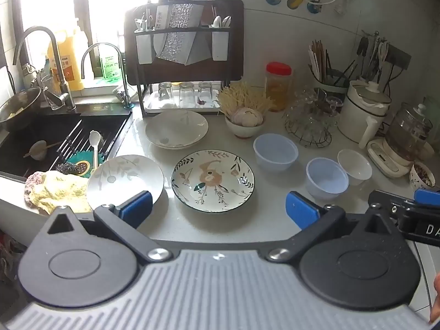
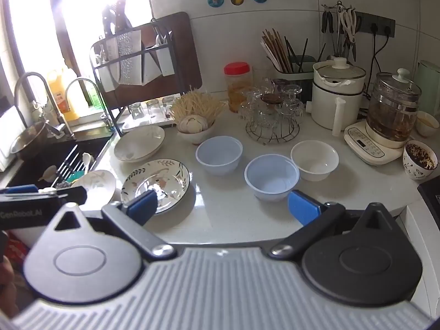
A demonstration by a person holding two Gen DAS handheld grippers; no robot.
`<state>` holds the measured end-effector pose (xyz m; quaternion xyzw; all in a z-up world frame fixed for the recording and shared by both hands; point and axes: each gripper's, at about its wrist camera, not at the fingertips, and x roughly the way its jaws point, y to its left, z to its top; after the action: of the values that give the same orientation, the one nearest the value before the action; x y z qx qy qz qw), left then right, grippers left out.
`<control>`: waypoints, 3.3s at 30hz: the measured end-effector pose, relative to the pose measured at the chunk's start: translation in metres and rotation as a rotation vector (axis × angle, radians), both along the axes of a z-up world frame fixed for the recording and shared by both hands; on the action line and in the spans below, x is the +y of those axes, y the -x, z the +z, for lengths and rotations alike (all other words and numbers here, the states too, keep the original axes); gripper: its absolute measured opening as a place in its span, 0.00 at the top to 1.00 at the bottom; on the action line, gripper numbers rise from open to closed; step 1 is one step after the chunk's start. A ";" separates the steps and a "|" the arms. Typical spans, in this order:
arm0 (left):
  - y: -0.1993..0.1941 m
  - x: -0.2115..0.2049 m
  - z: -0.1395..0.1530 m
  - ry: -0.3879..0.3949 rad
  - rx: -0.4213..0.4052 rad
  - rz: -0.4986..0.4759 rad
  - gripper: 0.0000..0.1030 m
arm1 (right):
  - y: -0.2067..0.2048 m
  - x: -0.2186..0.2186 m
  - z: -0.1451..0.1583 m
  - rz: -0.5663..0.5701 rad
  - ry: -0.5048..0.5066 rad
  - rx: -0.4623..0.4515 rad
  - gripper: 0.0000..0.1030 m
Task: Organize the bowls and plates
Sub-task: 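Move both grippers toward the white leaf-pattern bowl by the sink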
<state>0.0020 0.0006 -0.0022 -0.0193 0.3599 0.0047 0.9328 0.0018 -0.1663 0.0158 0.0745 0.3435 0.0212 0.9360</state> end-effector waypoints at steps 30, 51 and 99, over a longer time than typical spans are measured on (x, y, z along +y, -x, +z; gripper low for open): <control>0.011 0.014 0.002 0.011 -0.013 0.048 0.00 | 0.005 0.004 0.001 0.012 0.004 -0.033 0.00; 0.012 0.012 0.002 0.014 -0.019 0.053 0.00 | 0.002 0.002 -0.001 0.010 -0.008 -0.017 0.00; 0.004 0.023 -0.011 0.038 0.035 0.040 0.00 | -0.008 0.012 -0.008 0.032 -0.020 0.017 0.00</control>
<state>-0.0019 0.0239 -0.0127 -0.0440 0.3757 0.0171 0.9255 0.0096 -0.1546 0.0074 0.0787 0.3524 0.0390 0.9317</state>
